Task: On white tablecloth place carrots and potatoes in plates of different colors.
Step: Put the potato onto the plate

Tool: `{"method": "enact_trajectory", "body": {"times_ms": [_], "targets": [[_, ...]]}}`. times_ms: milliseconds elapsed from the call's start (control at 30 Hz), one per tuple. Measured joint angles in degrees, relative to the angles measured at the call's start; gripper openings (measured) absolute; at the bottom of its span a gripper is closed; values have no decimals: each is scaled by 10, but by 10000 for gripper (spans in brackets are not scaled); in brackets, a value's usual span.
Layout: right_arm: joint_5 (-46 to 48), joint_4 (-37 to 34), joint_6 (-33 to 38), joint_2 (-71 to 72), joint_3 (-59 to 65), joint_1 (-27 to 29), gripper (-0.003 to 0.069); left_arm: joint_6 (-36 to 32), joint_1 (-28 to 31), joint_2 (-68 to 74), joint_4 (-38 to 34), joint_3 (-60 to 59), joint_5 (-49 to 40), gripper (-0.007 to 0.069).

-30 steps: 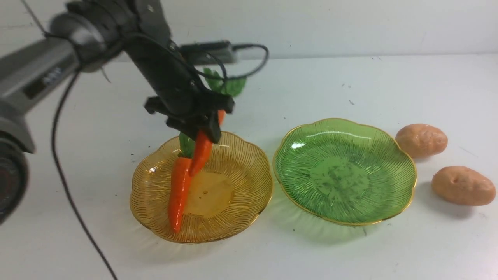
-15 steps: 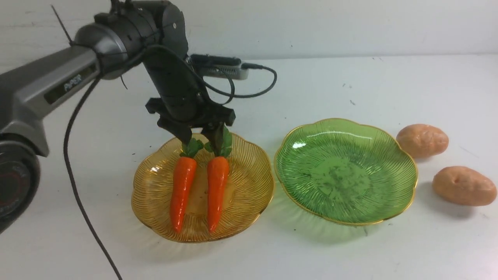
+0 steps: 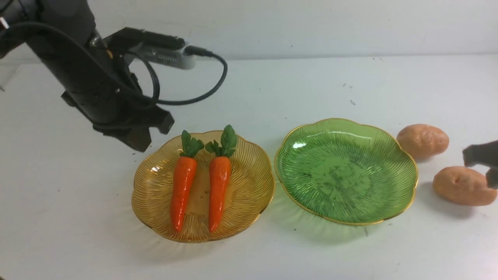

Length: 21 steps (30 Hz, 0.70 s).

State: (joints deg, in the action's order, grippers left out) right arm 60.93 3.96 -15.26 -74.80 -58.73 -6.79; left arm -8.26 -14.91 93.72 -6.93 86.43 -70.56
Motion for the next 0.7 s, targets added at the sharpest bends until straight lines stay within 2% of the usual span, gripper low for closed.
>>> {"method": "enact_trajectory", "body": {"times_ms": [133, 233, 333, 500, 600, 700], "targets": [[14, 24, -6, -74, -51, 0, 8, -4, 1, -20, 3, -44, -2, -1], [49, 63, 12, -149, -109, 0, 90, -5, 1, -19, 2, -56, -2, -1], [84, 103, 57, -221, -153, 0, 257, -5, 1, -19, 2, -60, -2, -1], [87, 152, 122, -308, -175, 0, 540, -5, 1, -19, 1, -60, -2, -1], [87, 169, 164, -340, -186, 0, 623, -5, 1, -19, -11, -60, -2, -1], [86, 177, 221, -365, -193, 0, 652, -17, 1, -19, -31, -60, -1, -1]]}}
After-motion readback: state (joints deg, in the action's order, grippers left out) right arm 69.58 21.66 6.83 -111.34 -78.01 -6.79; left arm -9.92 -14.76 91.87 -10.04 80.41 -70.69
